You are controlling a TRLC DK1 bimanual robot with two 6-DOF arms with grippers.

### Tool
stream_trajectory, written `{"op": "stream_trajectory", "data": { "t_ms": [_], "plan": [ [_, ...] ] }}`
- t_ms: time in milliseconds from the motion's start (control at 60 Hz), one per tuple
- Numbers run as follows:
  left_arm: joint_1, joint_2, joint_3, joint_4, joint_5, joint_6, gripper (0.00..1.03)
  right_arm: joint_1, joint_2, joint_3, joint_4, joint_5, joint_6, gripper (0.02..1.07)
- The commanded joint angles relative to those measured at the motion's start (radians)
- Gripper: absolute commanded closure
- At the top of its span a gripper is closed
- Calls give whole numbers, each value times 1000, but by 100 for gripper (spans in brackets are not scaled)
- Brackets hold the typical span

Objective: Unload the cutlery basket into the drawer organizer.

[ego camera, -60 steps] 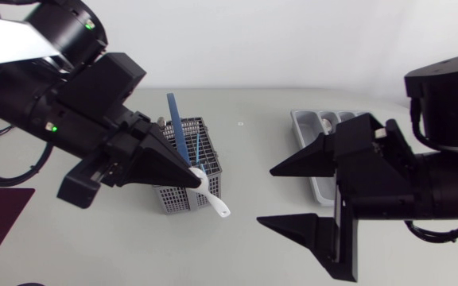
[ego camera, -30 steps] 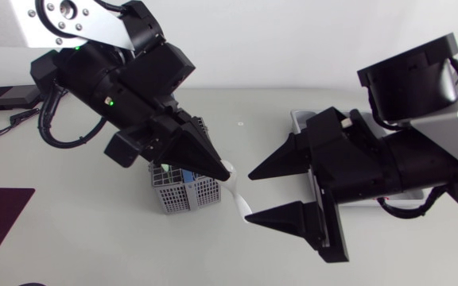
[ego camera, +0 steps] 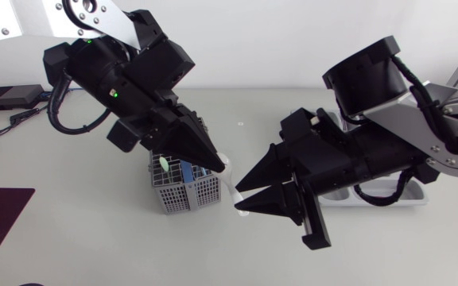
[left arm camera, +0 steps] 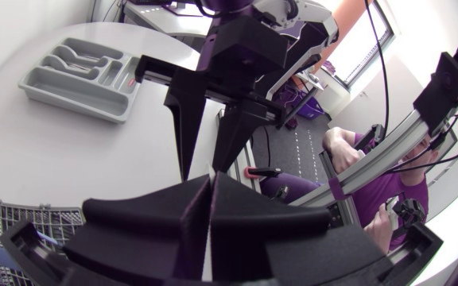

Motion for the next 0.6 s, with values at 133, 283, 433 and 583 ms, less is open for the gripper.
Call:
{"op": "stream_trajectory", "data": {
  "t_ms": [133, 283, 433, 583],
  "plan": [
    [21, 39, 35, -76, 45, 115, 89, 24, 52, 54, -8, -7, -19, 80],
    [23, 39, 33, -90, 46, 128, 89, 24, 61, 77, -8, -7, -11, 84],
    [28, 39, 32, -92, 46, 130, 89, 27, 69, 76, -6, -7, -10, 94],
    [28, 45, 45, -92, 63, 127, 88, 32, 69, 62, 1, -7, -8, 100]
  ]
}}
